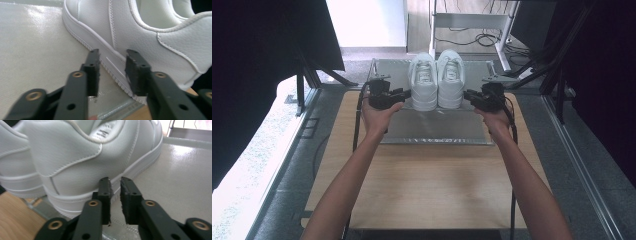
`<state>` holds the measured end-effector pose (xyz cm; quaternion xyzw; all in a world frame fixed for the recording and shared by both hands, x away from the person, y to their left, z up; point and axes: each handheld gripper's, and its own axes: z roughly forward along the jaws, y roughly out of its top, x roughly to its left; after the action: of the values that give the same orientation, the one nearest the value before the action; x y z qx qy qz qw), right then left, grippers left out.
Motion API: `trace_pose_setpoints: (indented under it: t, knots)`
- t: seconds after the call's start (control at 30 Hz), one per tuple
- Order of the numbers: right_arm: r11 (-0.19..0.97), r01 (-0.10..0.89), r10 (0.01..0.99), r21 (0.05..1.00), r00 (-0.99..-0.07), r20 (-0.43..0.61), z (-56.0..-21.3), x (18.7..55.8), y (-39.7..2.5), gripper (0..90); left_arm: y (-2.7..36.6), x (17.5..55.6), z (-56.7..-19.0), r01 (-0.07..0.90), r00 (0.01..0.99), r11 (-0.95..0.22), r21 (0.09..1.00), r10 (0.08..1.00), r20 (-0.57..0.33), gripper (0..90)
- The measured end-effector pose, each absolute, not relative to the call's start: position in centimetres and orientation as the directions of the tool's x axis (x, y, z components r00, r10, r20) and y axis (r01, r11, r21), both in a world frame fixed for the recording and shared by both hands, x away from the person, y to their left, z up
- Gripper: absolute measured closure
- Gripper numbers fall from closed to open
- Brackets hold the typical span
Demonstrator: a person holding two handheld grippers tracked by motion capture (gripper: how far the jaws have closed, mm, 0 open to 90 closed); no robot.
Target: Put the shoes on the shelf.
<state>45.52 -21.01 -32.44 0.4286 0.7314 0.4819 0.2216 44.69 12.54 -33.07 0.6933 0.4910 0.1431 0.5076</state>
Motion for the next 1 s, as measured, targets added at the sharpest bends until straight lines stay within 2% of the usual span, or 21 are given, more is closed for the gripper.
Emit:
trace_pose_setpoints:
  t: [0.17,0.37,0.53,0.67,1.0]
  knots:
    - [0.129,0.361,0.821,0.923,-0.561,0.105,-31.9,43.3,-21.6,71.1,13.6,43.4,-32.9,0.525,0.488,0.018,0.851,0.813,-0.319,57.5]
    - [0.089,0.302,0.815,0.949,-0.570,0.105,-32.7,40.2,-22.5,67.7,14.6,41.1,-32.6,0.488,0.527,-0.034,0.872,0.808,-0.263,52.4]
    - [0.029,0.296,0.809,0.955,-0.568,0.151,-34.3,38.6,-23.7,66.8,15.2,39.0,-33.0,0.479,0.561,-0.069,0.875,0.791,-0.245,48.3]
    - [0.006,0.307,0.807,0.952,-0.564,0.177,-35.6,37.4,-24.6,65.7,15.4,37.3,-34.8,0.495,0.580,-0.076,0.866,0.771,-0.264,45.7]
    - [0.028,0.341,0.802,0.940,-0.569,0.182,-39.3,35.0,-25.6,61.7,16.4,33.9,-38.8,0.523,0.569,-0.072,0.849,0.771,-0.286,44.0]
